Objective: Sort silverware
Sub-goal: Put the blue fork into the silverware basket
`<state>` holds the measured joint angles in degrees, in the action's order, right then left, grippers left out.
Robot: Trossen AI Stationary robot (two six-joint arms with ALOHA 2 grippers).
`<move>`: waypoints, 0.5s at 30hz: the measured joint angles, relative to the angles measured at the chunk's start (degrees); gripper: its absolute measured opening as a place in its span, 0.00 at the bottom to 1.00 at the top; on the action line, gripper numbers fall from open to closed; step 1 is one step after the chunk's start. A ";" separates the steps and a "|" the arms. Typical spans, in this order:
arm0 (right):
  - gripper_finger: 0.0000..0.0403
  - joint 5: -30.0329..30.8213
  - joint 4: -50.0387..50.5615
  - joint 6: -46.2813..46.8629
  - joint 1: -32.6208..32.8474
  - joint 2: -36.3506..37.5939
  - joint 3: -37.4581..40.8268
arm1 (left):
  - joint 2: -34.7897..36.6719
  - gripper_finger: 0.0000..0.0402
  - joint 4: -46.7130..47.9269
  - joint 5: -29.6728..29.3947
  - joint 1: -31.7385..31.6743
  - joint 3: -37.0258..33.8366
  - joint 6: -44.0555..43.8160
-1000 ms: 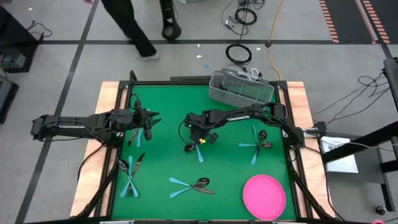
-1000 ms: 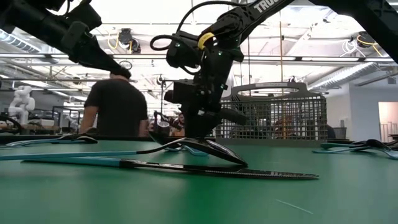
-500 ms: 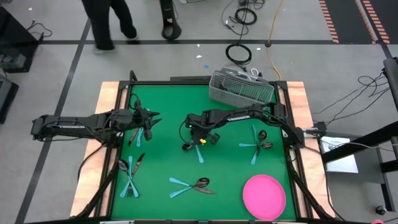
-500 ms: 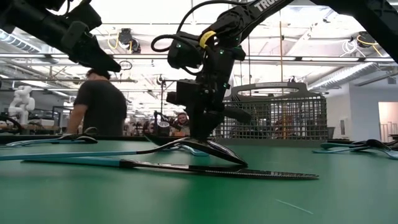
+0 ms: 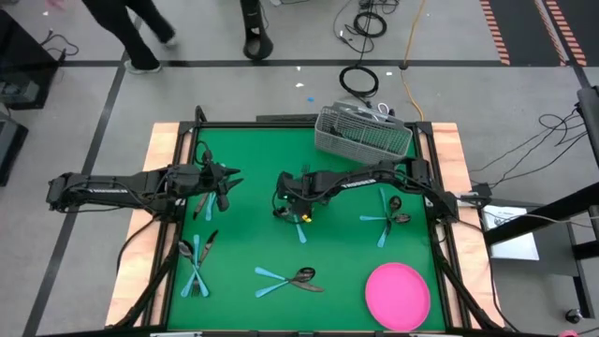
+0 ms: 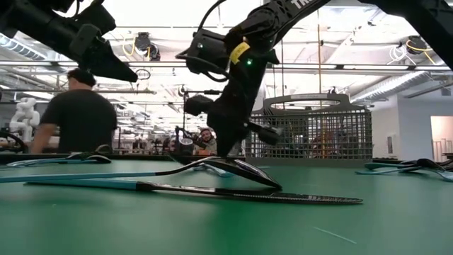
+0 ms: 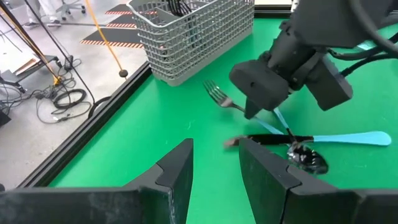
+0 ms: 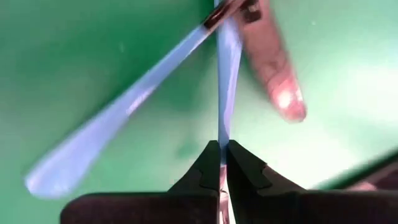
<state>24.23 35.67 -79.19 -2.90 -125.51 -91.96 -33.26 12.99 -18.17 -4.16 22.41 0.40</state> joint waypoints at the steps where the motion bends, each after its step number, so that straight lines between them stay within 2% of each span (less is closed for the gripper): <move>1: 0.00 1.94 -0.63 -1.59 0.26 0.00 0.00 | 0.00 0.33 0.00 0.00 0.02 0.00 -0.02; 10: 0.00 17.16 -5.39 -13.26 1.11 0.00 0.00 | 0.00 0.33 0.00 0.00 0.01 0.00 -0.09; 15: 0.00 25.05 -8.65 -14.70 0.56 0.00 -0.02 | 0.00 0.33 -0.01 -0.02 0.02 0.00 -0.11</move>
<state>49.28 27.02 -93.89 -2.34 -125.51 -91.98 -33.26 12.98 -18.20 -4.14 22.41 0.30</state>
